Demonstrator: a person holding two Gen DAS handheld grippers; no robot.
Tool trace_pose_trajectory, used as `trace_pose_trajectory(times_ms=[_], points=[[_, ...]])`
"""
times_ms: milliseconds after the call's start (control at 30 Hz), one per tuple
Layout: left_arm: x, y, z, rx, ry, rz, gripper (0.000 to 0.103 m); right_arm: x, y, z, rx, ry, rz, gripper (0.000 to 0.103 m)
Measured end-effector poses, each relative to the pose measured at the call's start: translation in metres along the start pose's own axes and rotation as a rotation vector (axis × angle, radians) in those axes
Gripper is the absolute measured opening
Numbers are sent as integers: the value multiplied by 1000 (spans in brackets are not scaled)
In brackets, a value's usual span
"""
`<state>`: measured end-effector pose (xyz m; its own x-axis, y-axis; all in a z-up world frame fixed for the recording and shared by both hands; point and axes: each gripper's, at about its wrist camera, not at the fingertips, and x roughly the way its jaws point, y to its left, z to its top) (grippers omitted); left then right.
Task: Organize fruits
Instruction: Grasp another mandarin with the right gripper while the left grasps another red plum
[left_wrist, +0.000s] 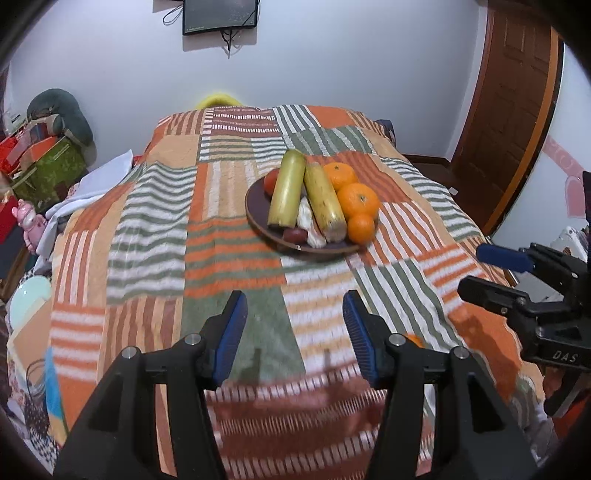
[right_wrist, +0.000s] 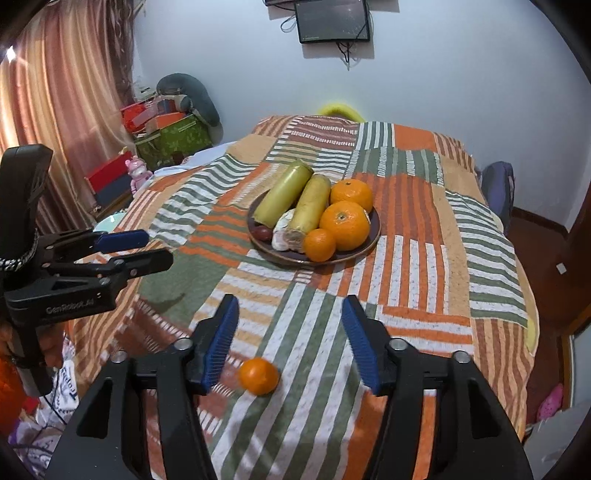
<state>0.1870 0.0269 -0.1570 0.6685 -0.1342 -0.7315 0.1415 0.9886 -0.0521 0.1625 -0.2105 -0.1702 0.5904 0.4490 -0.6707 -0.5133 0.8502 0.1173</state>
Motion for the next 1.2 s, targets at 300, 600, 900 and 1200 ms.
trace_pose_trajectory(times_ms=[300, 600, 900, 1200], points=[[-12, -17, -38, 8, 50, -20, 60, -10, 10, -22, -1, 21, -9, 59], [11, -39, -67, 18, 160, -63, 60, -14, 12, -40, 0, 50, -13, 59], [22, -58, -83, 67, 179, -67, 56, -6, 7, -48, 20, 80, -11, 59], [21, -64, -84, 111, 170, -114, 26, 9, 13, -50, 6, 116, 15, 59]])
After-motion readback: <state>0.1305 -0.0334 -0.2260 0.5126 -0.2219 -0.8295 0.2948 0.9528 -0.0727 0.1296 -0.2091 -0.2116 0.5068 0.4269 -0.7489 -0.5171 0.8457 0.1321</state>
